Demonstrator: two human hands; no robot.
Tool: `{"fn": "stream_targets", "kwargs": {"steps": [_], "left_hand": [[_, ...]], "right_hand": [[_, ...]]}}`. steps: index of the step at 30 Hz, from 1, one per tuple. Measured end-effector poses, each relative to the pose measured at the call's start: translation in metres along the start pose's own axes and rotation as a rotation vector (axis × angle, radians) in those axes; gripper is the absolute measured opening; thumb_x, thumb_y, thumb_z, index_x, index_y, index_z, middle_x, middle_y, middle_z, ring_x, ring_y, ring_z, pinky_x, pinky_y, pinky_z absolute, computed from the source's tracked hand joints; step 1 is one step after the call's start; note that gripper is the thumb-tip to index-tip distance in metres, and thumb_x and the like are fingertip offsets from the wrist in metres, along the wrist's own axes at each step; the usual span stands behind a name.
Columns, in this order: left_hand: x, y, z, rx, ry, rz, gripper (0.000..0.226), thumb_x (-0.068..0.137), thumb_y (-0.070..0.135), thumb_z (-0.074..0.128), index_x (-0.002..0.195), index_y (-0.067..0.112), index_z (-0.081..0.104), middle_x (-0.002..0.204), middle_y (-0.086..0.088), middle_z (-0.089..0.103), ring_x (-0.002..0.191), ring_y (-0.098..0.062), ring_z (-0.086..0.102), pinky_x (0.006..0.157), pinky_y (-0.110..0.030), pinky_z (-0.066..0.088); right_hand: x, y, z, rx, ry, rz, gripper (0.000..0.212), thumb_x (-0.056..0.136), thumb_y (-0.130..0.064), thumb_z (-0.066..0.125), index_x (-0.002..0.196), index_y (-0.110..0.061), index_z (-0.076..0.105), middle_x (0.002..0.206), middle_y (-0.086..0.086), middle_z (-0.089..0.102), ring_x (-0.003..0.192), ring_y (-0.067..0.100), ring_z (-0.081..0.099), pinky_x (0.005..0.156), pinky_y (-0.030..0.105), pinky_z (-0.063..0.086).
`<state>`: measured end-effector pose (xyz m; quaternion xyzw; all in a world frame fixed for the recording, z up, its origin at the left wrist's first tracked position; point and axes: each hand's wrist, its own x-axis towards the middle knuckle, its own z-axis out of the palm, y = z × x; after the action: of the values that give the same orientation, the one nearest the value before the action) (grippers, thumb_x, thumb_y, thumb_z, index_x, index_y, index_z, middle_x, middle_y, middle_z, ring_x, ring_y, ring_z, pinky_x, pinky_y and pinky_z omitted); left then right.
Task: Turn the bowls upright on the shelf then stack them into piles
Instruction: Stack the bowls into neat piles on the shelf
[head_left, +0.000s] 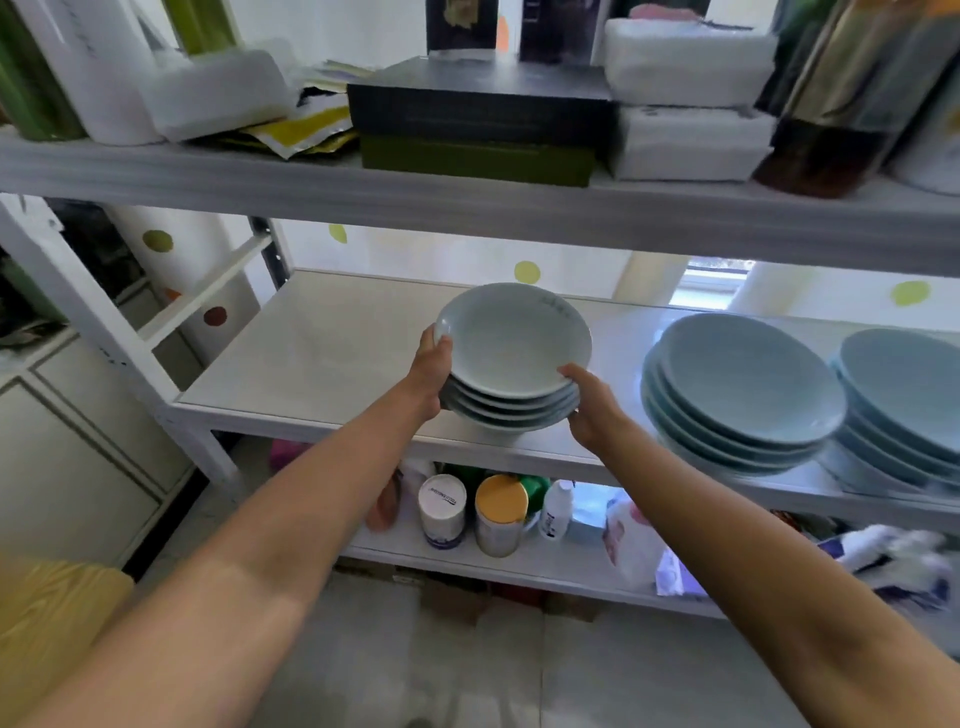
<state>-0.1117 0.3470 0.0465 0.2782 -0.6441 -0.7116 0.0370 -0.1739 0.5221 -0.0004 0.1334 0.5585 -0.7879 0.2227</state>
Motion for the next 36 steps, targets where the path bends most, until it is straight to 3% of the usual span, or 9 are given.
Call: {"fn": "stream_targets", "kwargs": {"steps": [5, 8, 13, 16, 20, 23, 28, 32, 36], "left_hand": [[-0.008, -0.003, 0.032, -0.021, -0.010, -0.005, 0.041, 0.102, 0.030, 0.026, 0.143, 0.029, 0.028, 0.135, -0.009, 0.044, 0.103, -0.027, 0.047, 0.079, -0.045, 0.047], [-0.010, -0.006, 0.042, -0.033, 0.005, 0.001, 0.041, 0.102, 0.029, 0.026, 0.143, 0.029, 0.027, 0.138, -0.010, 0.044, 0.104, -0.027, 0.048, 0.082, -0.044, 0.047], [-0.018, -0.010, 0.054, -0.034, 0.022, 0.013, 0.042, 0.102, 0.030, 0.026, 0.144, 0.028, 0.027, 0.140, -0.009, 0.043, 0.105, -0.026, 0.047, 0.083, -0.043, 0.046], [-0.020, -0.011, 0.060, -0.031, 0.031, 0.016, 0.041, 0.103, 0.029, 0.026, 0.144, 0.027, 0.027, 0.140, -0.010, 0.043, 0.105, -0.026, 0.047, 0.085, -0.043, 0.046], [-0.024, -0.012, 0.063, -0.024, 0.054, 0.000, 0.040, 0.102, 0.032, 0.025, 0.142, 0.029, 0.030, 0.138, -0.008, 0.044, 0.103, -0.027, 0.048, 0.079, -0.043, 0.046], [-0.028, -0.012, 0.064, -0.022, 0.059, -0.019, 0.040, 0.103, 0.032, 0.025, 0.142, 0.029, 0.029, 0.134, -0.007, 0.045, 0.100, -0.026, 0.047, 0.074, -0.043, 0.046], [-0.029, -0.014, 0.066, -0.009, 0.075, -0.008, 0.041, 0.103, 0.034, 0.024, 0.143, 0.029, 0.029, 0.135, -0.008, 0.045, 0.102, -0.026, 0.048, 0.077, -0.043, 0.046], [-0.026, -0.016, 0.067, -0.011, 0.075, 0.018, 0.042, 0.102, 0.036, 0.025, 0.144, 0.029, 0.027, 0.138, -0.010, 0.044, 0.110, -0.030, 0.049, 0.084, -0.044, 0.046], [-0.023, -0.020, 0.068, 0.084, 0.106, 0.047, 0.048, 0.102, 0.038, 0.026, 0.147, 0.024, 0.021, 0.143, -0.011, 0.041, 0.120, -0.030, 0.047, 0.093, -0.041, 0.044]], "right_hand": [[-0.003, -0.007, -0.028, 0.125, -0.006, 0.045, 0.053, 0.082, -0.018, 0.067, 0.129, -0.002, 0.051, 0.122, 0.016, 0.061, 0.107, 0.028, 0.060, 0.093, 0.034, 0.051], [-0.007, -0.012, -0.037, 0.157, -0.015, 0.061, 0.046, 0.084, -0.014, 0.065, 0.127, -0.003, 0.052, 0.107, 0.013, 0.064, 0.098, 0.025, 0.061, 0.086, 0.031, 0.052], [-0.009, -0.015, -0.047, 0.163, -0.029, 0.089, 0.052, 0.083, -0.015, 0.064, 0.131, -0.005, 0.048, 0.128, 0.016, 0.058, 0.116, 0.029, 0.057, 0.092, 0.034, 0.051], [-0.011, -0.015, -0.051, 0.153, -0.030, 0.078, 0.048, 0.085, -0.016, 0.061, 0.130, -0.004, 0.050, 0.122, 0.016, 0.060, 0.104, 0.026, 0.060, 0.091, 0.033, 0.050], [-0.015, -0.014, -0.052, 0.162, -0.016, 0.081, 0.051, 0.083, -0.016, 0.063, 0.131, -0.005, 0.048, 0.126, 0.017, 0.059, 0.111, 0.028, 0.059, 0.085, 0.032, 0.052], [-0.019, -0.014, -0.054, 0.185, -0.027, 0.079, 0.048, 0.085, -0.014, 0.061, 0.130, -0.004, 0.049, 0.119, 0.016, 0.060, 0.100, 0.027, 0.060, 0.078, 0.031, 0.053], [-0.016, -0.011, -0.056, 0.200, -0.035, 0.074, 0.046, 0.085, -0.014, 0.063, 0.128, -0.004, 0.050, 0.111, 0.014, 0.063, 0.101, 0.027, 0.061, 0.085, 0.034, 0.052], [-0.011, -0.008, -0.052, 0.125, 0.035, 0.052, 0.064, 0.081, -0.033, 0.070, 0.134, -0.009, 0.045, 0.129, 0.013, 0.058, 0.117, 0.027, 0.056, 0.104, 0.040, 0.045], [-0.011, -0.012, -0.045, -0.151, 0.149, 0.048, 0.074, 0.085, -0.055, 0.056, 0.139, -0.008, 0.037, 0.133, 0.011, 0.051, 0.123, 0.027, 0.049, 0.110, 0.038, 0.038]]}}
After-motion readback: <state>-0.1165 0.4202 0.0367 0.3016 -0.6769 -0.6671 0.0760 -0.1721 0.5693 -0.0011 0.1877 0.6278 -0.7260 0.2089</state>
